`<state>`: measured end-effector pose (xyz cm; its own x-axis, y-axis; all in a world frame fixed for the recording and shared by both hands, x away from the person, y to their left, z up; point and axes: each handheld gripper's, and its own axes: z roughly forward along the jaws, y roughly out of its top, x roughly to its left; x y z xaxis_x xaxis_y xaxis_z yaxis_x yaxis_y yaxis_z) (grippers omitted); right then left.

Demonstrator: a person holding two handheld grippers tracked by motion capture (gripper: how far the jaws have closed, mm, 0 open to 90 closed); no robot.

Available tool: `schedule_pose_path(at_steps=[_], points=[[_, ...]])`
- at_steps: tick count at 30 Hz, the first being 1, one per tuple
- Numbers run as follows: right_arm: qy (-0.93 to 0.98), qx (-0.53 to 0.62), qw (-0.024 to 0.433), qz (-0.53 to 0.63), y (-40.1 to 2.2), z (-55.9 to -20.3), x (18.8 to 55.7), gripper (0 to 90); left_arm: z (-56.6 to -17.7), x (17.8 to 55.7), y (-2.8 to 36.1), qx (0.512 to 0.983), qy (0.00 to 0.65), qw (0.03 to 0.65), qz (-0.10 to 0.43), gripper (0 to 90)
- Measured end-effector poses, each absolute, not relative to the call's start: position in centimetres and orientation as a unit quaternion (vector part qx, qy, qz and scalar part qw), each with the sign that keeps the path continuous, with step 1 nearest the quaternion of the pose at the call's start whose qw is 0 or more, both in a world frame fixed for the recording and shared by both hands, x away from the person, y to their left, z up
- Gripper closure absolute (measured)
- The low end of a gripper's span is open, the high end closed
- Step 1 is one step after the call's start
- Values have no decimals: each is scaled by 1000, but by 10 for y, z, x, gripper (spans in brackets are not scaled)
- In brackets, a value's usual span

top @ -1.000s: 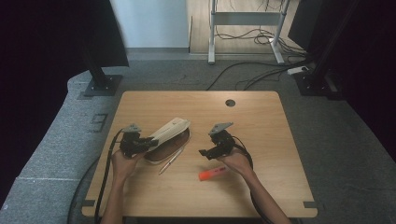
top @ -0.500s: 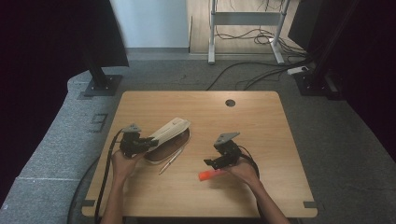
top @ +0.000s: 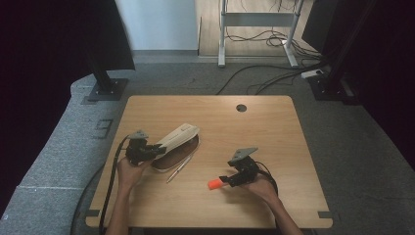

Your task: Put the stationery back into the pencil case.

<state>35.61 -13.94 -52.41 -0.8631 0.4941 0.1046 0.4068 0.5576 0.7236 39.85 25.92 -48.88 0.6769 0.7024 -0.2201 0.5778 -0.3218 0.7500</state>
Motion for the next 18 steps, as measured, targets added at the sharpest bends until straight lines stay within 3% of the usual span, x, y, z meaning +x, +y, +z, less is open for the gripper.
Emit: schedule_pose_path(at_steps=[11, 18], points=[[900, 233, 46, 365, -141, -538, 352, 349, -489, 399, 259, 810, 395, 428, 72, 725], [904, 218, 62, 362, -141, -540, 349, 492, -489, 399, 258, 811, 395, 425, 71, 723]])
